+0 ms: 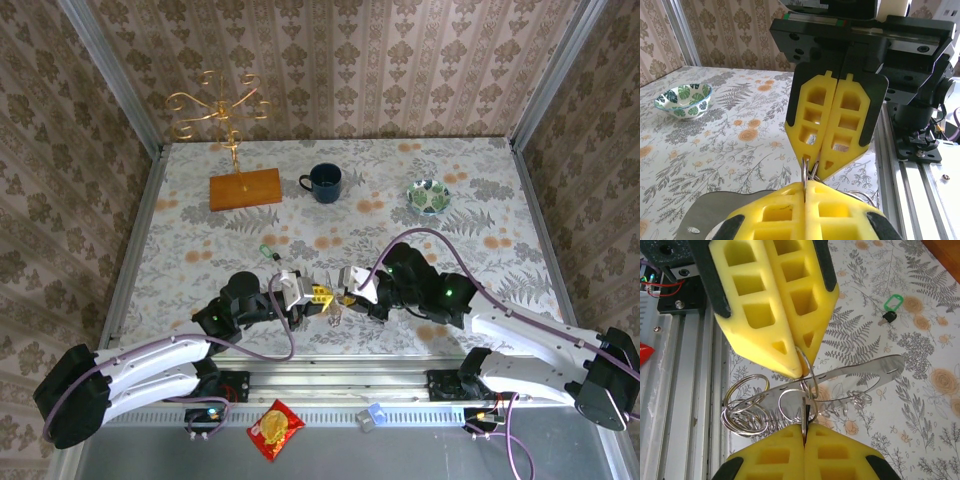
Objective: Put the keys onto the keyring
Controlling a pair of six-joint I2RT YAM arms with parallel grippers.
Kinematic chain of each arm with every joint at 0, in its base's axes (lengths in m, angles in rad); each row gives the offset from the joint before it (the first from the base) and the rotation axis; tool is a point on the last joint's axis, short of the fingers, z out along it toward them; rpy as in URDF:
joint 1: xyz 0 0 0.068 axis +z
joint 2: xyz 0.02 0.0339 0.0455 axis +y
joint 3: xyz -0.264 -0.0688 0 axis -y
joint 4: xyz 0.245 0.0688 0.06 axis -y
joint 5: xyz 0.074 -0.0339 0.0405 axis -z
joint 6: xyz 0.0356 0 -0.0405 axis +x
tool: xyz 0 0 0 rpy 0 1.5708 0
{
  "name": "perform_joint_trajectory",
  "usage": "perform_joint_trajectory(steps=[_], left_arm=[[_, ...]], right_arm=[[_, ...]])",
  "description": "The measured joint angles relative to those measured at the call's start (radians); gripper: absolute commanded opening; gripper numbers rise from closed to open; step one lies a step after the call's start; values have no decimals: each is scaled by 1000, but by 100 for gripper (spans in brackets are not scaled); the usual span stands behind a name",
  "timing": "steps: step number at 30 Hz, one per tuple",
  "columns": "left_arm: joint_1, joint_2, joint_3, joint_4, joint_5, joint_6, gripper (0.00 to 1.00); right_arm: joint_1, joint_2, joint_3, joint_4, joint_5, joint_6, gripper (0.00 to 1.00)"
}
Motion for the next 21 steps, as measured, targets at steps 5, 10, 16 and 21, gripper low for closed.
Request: perform_joint_trajectory(steps=[5, 10, 16, 21], left_arm=[[0, 23, 0, 14, 3, 0, 0], [0, 49, 0, 14, 5, 1, 0], [0, 53, 0, 14, 5, 11, 0], [0, 53, 0, 14, 5, 13, 0]], right_arm=[[8, 53, 22, -11, -2, -13, 0], [17, 89, 24, -22, -4, -25, 0], [18, 89, 24, -29, -7, -27, 6], [14, 59, 16, -27, -7, -7, 26]])
